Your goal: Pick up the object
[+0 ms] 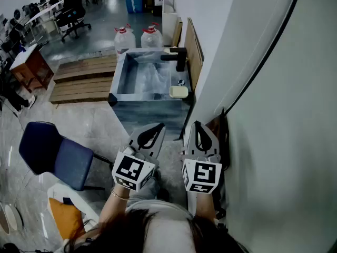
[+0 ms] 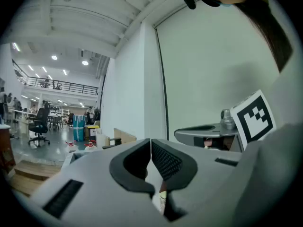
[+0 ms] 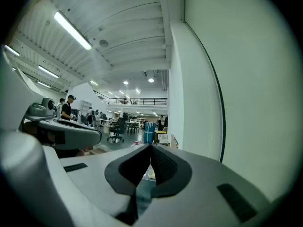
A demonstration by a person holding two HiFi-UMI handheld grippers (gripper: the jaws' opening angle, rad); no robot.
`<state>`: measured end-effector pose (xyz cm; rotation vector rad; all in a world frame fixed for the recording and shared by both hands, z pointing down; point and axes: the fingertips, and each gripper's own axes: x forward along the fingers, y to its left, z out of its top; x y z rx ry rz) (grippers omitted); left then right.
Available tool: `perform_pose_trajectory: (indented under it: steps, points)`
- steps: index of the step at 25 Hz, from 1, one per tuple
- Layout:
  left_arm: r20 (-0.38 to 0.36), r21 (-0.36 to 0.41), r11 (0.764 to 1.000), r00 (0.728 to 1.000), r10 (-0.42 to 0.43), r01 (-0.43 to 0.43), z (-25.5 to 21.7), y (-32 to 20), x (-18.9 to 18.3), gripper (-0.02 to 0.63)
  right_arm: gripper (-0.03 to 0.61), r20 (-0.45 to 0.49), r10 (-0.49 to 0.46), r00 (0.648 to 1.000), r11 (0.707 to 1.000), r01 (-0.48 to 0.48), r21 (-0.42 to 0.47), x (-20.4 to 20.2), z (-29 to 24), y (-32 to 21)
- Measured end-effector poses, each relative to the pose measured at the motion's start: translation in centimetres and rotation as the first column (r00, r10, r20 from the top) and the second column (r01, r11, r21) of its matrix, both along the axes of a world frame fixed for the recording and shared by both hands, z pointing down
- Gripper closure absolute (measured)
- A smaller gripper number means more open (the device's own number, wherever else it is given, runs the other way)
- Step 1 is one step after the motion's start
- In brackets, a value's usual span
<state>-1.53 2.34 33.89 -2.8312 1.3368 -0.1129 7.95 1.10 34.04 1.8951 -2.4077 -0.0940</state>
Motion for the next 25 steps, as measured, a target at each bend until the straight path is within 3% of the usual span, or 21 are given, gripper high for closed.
perform_pose_trajectory:
  steps: [25]
  points:
    - [-0.004, 0.002, 0.993, 0.993, 0.116, -0.116, 1.2, -11.6, -3.3, 0.604, 0.552, 0.088, 0.077, 0.993, 0.993, -0.069, -0.091, -3.1, 2.1, -11.3]
